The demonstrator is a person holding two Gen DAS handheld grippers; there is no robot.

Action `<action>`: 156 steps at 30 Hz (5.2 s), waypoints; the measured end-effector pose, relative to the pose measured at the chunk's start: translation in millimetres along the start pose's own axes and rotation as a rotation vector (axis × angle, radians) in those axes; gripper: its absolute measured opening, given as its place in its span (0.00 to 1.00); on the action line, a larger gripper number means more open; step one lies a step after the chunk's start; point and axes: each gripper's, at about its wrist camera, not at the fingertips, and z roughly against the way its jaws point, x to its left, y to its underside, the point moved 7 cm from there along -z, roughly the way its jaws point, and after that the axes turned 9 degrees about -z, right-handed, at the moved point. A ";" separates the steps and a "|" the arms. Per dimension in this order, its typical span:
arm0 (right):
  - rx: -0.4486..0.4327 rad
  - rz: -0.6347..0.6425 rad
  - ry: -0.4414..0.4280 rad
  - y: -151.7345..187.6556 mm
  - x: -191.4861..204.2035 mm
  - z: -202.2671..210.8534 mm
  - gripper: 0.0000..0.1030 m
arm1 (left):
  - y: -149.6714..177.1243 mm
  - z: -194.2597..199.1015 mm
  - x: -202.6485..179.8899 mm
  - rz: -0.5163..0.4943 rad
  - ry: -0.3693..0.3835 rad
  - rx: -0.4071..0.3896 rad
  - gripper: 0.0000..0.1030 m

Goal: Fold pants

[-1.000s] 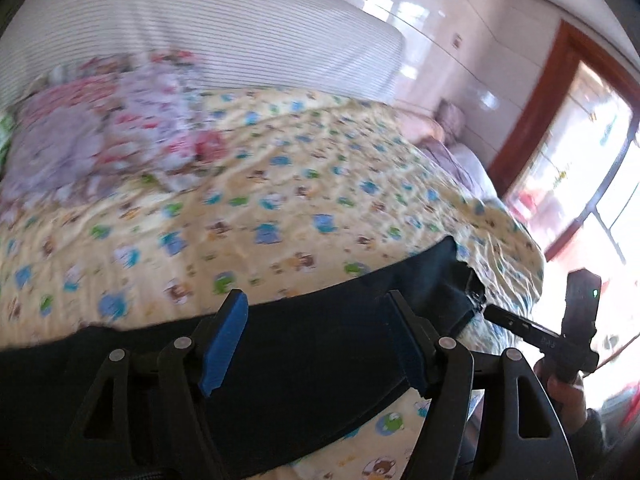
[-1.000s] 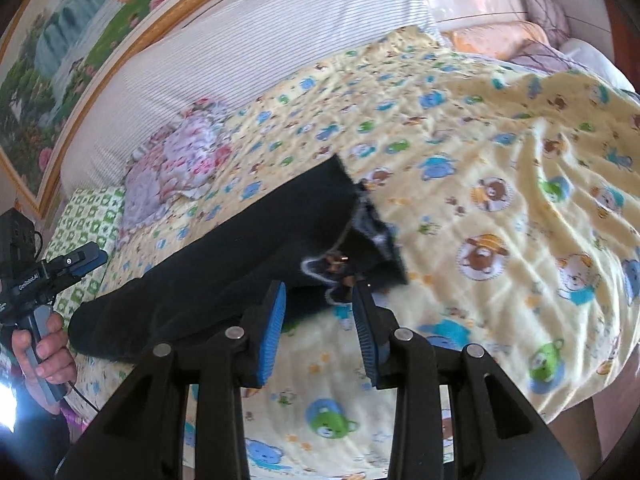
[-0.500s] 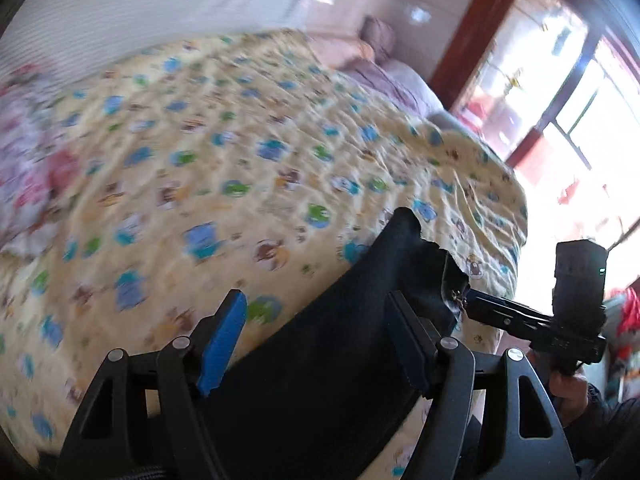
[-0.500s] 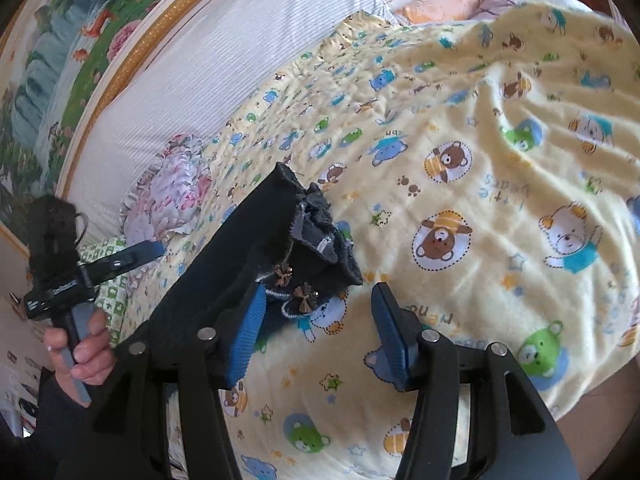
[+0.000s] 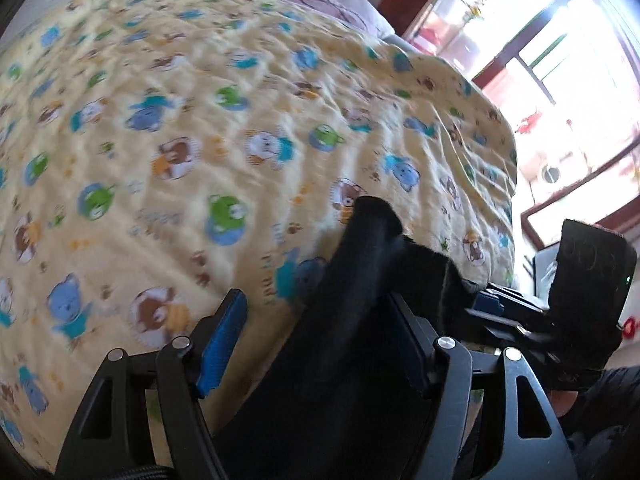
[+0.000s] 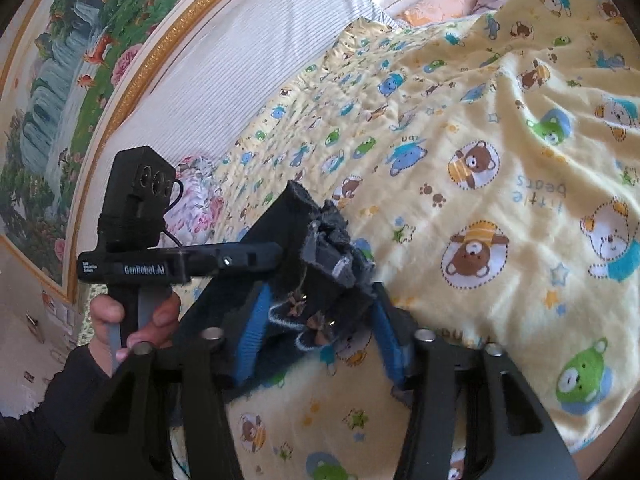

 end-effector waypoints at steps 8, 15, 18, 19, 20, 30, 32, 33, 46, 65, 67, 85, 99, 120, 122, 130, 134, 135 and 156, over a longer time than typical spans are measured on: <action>-0.013 -0.003 -0.038 -4.6 -4.8 6.4 0.13 | -14.9 -3.7 -20.9 -0.040 0.045 -0.009 0.10; -0.050 0.027 -0.143 -15.1 21.5 30.6 0.12 | -19.3 41.4 -29.6 -0.040 0.086 -0.113 0.10; -0.058 0.059 -0.208 -11.5 43.5 37.9 0.12 | -8.3 72.0 -28.4 -0.020 0.108 -0.187 0.10; -0.055 0.066 -0.227 -9.9 50.2 39.1 0.12 | -4.6 78.8 -27.7 -0.016 0.110 -0.199 0.10; -0.053 0.076 -0.245 -7.8 56.6 40.9 0.12 | -0.1 85.7 -27.6 -0.010 0.113 -0.211 0.10; 0.024 0.192 -0.388 27.2 129.8 36.6 0.12 | 53.0 147.0 -23.4 0.020 0.095 -0.343 0.10; 0.059 0.202 -0.413 37.1 141.8 29.2 0.12 | 67.2 154.9 -19.8 0.032 0.090 -0.367 0.10; 0.085 0.206 -0.429 43.6 148.5 23.0 0.12 | 71.4 154.8 -18.2 0.039 0.087 -0.374 0.10; 0.327 0.202 -0.485 106.2 177.1 -49.2 0.12 | 171.1 162.4 38.7 0.261 0.073 -0.428 0.09; 0.472 0.250 -0.375 151.2 171.8 -82.2 0.20 | 248.3 154.1 55.9 0.462 0.043 -0.459 0.07; 0.478 0.255 -0.385 153.5 175.3 -79.5 0.32 | 253.2 157.5 55.6 0.481 0.033 -0.472 0.07; 0.401 0.316 -0.433 123.9 210.1 -55.8 0.44 | 314.0 203.9 42.1 0.689 -0.144 -0.609 0.12; 0.399 0.320 -0.403 120.1 213.6 -69.9 0.44 | 358.6 226.9 35.6 0.816 -0.189 -0.687 0.21; 0.648 0.650 -0.437 200.2 314.6 -130.3 0.53 | 476.4 285.4 32.1 1.144 -0.484 -0.836 0.40; 0.674 0.669 -0.444 213.3 323.7 -136.3 0.53 | 485.8 289.3 32.7 1.163 -0.492 -0.845 0.40; 0.755 0.757 -0.457 257.1 355.8 -159.1 0.53 | 538.2 307.2 25.0 1.306 -0.569 -0.914 0.40; 0.784 0.811 -0.450 273.5 370.4 -172.8 0.54 | 558.8 310.9 28.5 1.369 -0.590 -0.926 0.40; 0.791 0.822 -0.450 277.0 373.8 -176.1 0.54 | 562.2 310.7 30.3 1.386 -0.591 -0.928 0.40; 1.093 1.243 -0.474 386.3 441.3 -260.6 0.56 | 597.4 296.1 79.3 1.539 -0.576 -0.898 0.40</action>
